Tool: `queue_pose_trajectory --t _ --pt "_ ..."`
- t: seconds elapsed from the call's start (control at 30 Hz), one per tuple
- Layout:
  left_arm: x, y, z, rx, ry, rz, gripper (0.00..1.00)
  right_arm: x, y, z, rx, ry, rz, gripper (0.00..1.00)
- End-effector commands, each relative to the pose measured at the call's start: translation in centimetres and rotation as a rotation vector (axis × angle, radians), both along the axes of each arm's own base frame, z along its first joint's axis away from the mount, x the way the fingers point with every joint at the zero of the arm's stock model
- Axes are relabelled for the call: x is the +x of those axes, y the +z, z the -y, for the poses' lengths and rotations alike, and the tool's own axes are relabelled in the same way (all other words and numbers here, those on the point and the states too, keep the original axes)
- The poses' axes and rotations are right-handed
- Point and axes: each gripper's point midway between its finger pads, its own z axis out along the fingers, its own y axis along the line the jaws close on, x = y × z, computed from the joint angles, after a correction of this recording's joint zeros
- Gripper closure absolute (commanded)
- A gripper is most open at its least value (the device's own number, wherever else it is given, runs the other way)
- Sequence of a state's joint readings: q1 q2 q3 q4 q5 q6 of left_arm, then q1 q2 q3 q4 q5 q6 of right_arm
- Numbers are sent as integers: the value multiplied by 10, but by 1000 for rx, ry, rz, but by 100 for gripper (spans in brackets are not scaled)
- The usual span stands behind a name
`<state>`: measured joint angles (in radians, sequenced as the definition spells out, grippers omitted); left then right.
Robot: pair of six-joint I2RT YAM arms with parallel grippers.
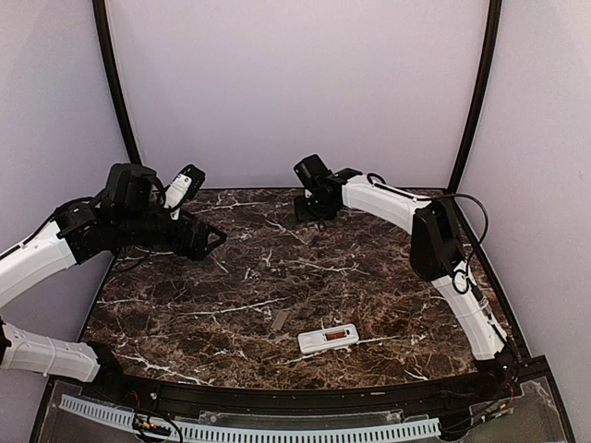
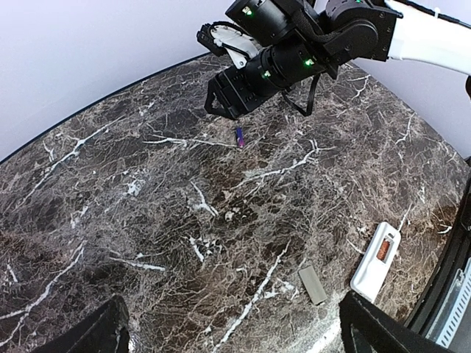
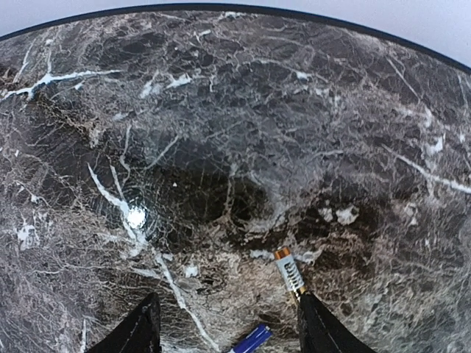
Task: Load the batteries into the remote control
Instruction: Pick up the battery from the corner of the board.
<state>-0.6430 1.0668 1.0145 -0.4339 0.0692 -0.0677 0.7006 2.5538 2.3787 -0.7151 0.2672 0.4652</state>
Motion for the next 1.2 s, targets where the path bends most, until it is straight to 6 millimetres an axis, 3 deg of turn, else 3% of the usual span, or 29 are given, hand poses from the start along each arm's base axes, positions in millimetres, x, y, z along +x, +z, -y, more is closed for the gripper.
queue_pose_trajectory --t 0.0,0.17,0.43,0.6,0.7,0.93,1.03,1.17 --pt "-1 -2 -2 3 -10 20 1 23 4 9 36 153 4 36" --pt "4 -9 1 24 -14 0 1 19 -33 11 -4 306 -87 36" --pt "9 -17 6 51 -25 -16 1 15 -57 9 -35 373 -110 46" --pt "11 -18 6 61 -27 -17 1 13 -66 18 -74 344 -129 69" --pt "13 -17 6 69 -22 -18 1 7 -74 31 -126 318 -150 72" --pt "13 -17 7 67 -25 -15 1 -4 -74 44 -196 334 -164 87" --pt "14 -17 6 73 -24 -16 1 -5 -71 43 -191 341 -163 98" --pt "13 -17 5 78 -19 -14 1 -4 -67 40 -188 361 -152 100"
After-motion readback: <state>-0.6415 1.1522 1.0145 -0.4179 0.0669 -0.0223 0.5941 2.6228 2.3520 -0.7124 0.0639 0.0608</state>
